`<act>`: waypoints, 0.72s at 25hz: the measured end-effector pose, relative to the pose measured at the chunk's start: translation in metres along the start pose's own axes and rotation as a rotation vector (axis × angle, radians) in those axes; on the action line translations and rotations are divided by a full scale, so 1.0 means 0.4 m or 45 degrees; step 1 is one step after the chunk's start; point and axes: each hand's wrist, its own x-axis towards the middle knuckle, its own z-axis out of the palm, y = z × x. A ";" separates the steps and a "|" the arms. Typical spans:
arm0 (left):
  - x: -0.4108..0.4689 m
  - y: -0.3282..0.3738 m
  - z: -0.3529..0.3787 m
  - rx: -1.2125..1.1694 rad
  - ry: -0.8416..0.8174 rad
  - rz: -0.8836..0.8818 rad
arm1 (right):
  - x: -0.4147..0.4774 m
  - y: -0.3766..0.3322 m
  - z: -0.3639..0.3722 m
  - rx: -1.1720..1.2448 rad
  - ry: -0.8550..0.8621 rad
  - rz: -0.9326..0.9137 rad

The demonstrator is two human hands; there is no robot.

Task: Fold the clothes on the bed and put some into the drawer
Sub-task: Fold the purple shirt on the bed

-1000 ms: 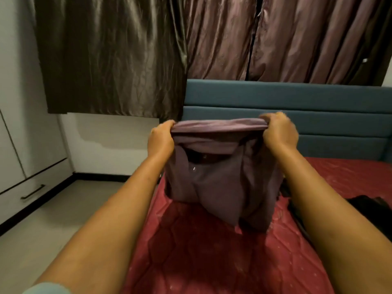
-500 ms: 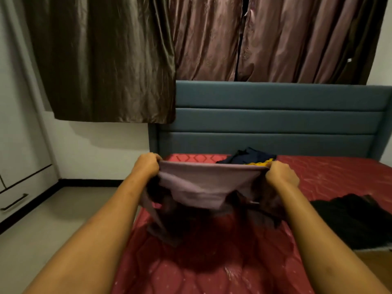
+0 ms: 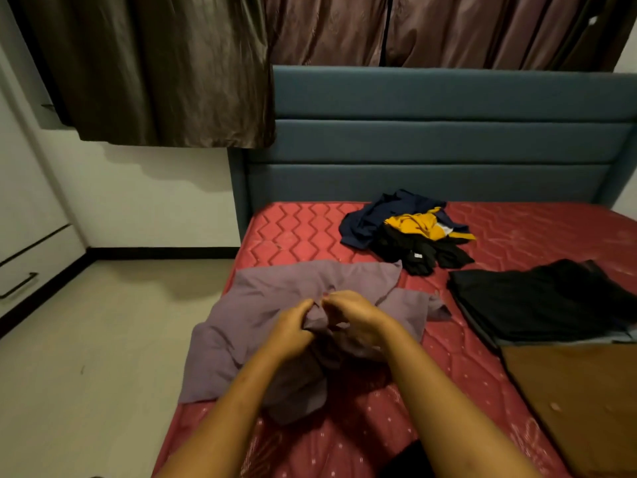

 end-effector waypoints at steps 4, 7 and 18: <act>-0.027 0.053 -0.075 -0.348 -0.150 -0.014 | 0.039 0.077 -0.039 -0.589 0.046 -0.110; -0.056 0.063 -0.129 -0.863 -0.044 -0.223 | 0.054 0.122 -0.024 -1.055 0.056 -0.132; -0.082 -0.050 -0.250 0.535 -0.689 -0.659 | 0.054 0.291 0.127 -0.995 0.209 -0.125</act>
